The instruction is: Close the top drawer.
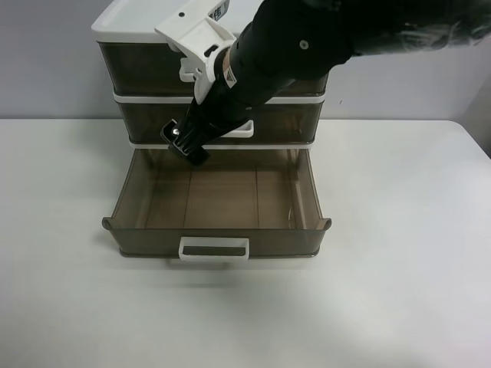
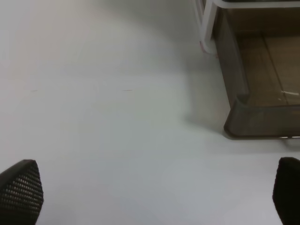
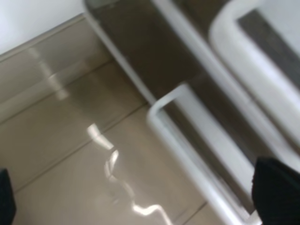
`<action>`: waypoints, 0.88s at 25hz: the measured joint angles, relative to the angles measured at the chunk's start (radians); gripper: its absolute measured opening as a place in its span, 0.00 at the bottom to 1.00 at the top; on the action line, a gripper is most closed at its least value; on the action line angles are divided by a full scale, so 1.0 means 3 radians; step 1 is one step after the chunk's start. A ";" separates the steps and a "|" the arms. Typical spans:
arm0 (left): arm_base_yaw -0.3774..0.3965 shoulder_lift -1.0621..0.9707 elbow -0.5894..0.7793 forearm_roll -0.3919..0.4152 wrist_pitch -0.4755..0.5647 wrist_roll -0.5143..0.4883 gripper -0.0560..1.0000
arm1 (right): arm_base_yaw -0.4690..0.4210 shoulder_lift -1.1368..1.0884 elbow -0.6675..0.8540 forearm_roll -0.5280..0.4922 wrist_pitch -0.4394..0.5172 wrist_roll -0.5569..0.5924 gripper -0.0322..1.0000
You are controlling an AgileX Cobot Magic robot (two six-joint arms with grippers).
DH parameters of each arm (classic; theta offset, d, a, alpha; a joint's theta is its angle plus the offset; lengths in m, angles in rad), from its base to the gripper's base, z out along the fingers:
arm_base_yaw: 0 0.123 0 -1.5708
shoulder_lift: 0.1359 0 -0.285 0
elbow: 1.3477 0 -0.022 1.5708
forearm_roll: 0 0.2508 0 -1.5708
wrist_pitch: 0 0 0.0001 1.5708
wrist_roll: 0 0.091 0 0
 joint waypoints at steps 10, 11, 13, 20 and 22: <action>0.0000 0.0000 0.0000 0.0000 0.0000 0.0000 0.99 | 0.0132 -0.1099 -0.0011 0.0780 0.1438 -0.0542 0.99; 0.0000 0.0000 0.0000 0.0000 0.0000 0.0000 0.99 | 0.0132 -0.1221 -0.0014 0.0790 0.1600 -0.0542 0.99; 0.0000 0.0000 0.0000 0.0000 0.0000 0.0000 0.99 | 0.0132 -0.1426 -0.0022 0.0792 0.1978 -0.0542 0.99; 0.0000 0.0000 0.0000 0.0000 0.0000 0.0000 0.99 | 0.0132 -0.2118 0.0174 0.0792 0.2452 -0.0542 0.99; 0.0000 0.0000 0.0000 0.0000 0.0000 0.0000 0.99 | 0.0132 -0.2435 0.0401 0.0792 0.2468 -0.0542 0.99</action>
